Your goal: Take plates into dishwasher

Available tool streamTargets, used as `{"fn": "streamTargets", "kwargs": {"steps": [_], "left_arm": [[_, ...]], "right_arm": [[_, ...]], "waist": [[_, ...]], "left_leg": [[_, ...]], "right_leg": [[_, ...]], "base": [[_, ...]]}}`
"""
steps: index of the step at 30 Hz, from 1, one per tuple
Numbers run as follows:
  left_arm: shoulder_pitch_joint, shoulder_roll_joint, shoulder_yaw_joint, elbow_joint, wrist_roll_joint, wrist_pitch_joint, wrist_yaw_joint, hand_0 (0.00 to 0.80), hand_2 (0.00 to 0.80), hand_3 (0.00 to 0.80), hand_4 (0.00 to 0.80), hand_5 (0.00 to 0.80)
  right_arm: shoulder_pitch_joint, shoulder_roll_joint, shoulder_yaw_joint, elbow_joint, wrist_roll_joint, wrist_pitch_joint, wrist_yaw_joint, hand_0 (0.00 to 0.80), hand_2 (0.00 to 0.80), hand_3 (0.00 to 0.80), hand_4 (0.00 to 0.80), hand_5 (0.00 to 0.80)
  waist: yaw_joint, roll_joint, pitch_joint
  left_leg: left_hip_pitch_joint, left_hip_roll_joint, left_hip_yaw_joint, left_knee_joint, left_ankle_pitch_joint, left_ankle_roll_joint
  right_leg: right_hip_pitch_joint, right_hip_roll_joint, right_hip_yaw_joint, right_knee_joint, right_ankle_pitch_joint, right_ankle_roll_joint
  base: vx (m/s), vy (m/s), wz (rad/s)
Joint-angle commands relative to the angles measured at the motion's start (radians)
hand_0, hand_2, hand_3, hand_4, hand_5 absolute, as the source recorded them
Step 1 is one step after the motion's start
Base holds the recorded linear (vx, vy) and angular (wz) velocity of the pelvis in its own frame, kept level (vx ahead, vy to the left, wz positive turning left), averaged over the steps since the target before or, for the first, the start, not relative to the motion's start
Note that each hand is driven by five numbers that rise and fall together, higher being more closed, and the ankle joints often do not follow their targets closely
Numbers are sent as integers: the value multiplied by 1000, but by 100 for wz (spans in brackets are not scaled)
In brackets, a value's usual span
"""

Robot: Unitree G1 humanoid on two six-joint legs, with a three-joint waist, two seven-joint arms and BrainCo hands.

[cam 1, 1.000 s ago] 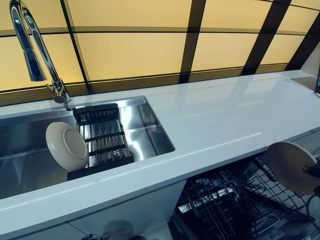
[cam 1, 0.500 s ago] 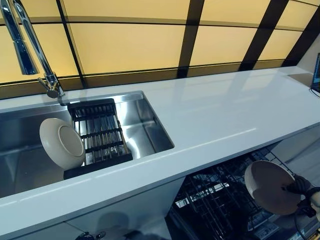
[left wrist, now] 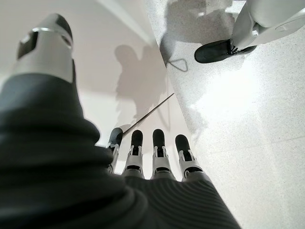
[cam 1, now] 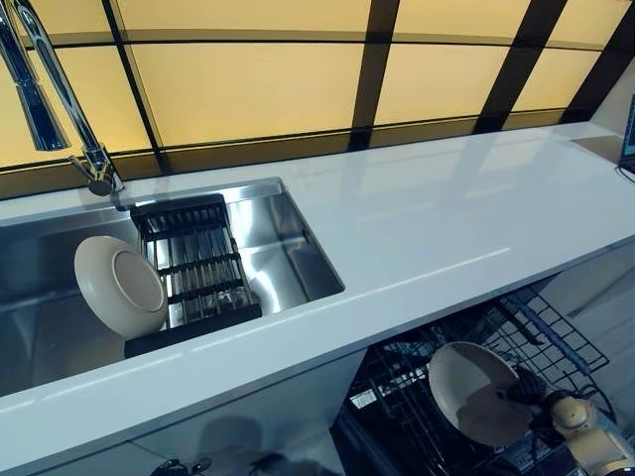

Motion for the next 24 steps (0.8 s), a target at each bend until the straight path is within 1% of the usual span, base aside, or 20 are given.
{"fn": "streamTargets", "kwargs": {"steps": [1, 2, 3, 6, 9, 10, 12, 16, 17, 18, 24], "left_arm": [[-41, -21, 24, -6, -13, -33, 26, 0, 0, 0, 0, 0], [-45, -22, 20, -9, -24, -35, 31, 0, 0, 0, 0, 0], [-46, -22, 20, -9, -26, -36, 32, 0, 0, 0, 0, 0], [-61, -28, 8, -15, -59, -44, 39, 0, 0, 0, 0, 0], [-65, -30, -1, -23, -74, -65, 37, 0, 0, 0, 0, 0], [-66, -31, -2, -24, -76, -70, 37, 0, 0, 0, 0, 0], [-61, -31, -4, -31, -80, -87, 32, 0, 0, 0, 0, 0], [-62, -21, -6, -47, -89, -91, 28, 0, 0, 0, 0, 0], [-62, -21, -6, -47, -89, -91, 28, 0, 0, 0, 0, 0], [-70, -17, -10, -51, -100, -88, 27, 0, 0, 0, 0, 0], [-73, -21, -14, -59, -102, -85, 22, 0, 0, 0, 0, 0]], "right_arm": [[-90, -20, 69, -21, -96, 30, -59, 800, 800, 800, 800, 800], [-104, -13, 91, -18, -125, 45, -69, 800, 800, 800, 800, 800], [-105, -12, 93, -17, -128, 46, -70, 800, 800, 800, 800, 800], [-154, 9, 158, 2, -196, 96, -117, 800, 800, 800, 800, 800], [-183, 22, 190, 17, -240, 135, -149, 800, 800, 800, 800, 800], [-188, 24, 194, 21, -247, 138, -152, 800, 800, 800, 800, 800], [-201, 32, 208, 38, -262, 162, -163, 800, 800, 800, 800, 800], [-219, 32, 221, 47, -243, 192, -172, 800, 800, 800, 800, 800], [-220, 32, 221, 48, -243, 192, -172, 800, 800, 800, 800, 800], [-235, 33, 230, 60, -231, 199, -173, 800, 800, 800, 800, 800], [-256, 46, 250, 87, -200, 222, -148, 800, 800, 800, 800, 800]], "waist": [[15, 5, -23], [17, 7, -19], [17, 7, -19], [20, 17, -3], [19, 30, 15], [19, 32, 17], [18, 45, 30], [15, 64, 50], [15, 64, 50], [12, 74, 59], [11, 91, 65]], "left_leg": [[14, -15, -2, 41, -90, 48], [9, -15, -3, 43, -89, 49], [8, -15, -3, 43, -89, 49], [-4, -17, -10, 46, -86, 51], [-16, -20, -16, 46, -83, 53], [-18, -21, -16, 47, -83, 53], [-27, -26, -22, 45, -80, 53], [-46, -34, -29, 48, -74, 54], [-46, -34, -29, 48, -74, 54], [-55, -37, -32, 49, -72, 53], [-58, -42, -37, 50, -70, 49]], "right_leg": [[-78, -10, -2, 1, 144, 102], [-82, -10, -1, 3, 143, 102], [-83, -10, -1, 4, 143, 102], [-98, -8, 5, 13, 144, 99], [-114, -10, 11, 20, 145, 97], [-117, -10, 13, 21, 145, 97], [-127, -14, 16, 24, 146, 97], [-145, -21, 23, 26, 150, 96], [-146, -21, 23, 26, 150, 96], [-154, -24, 27, 27, 152, 95], [-156, -28, 31, 23, 155, 94]], "base": [[-41, 5, 0], [-35, 3, 1], [-52, 7, 1], [-56, 8, 0], [-72, 12, 0], [-68, 22, 0], [-74, 25, 0], [-77, 11, 3], [-90, 25, 2], [-78, 25, 0], [-24, 13, 0]]}}
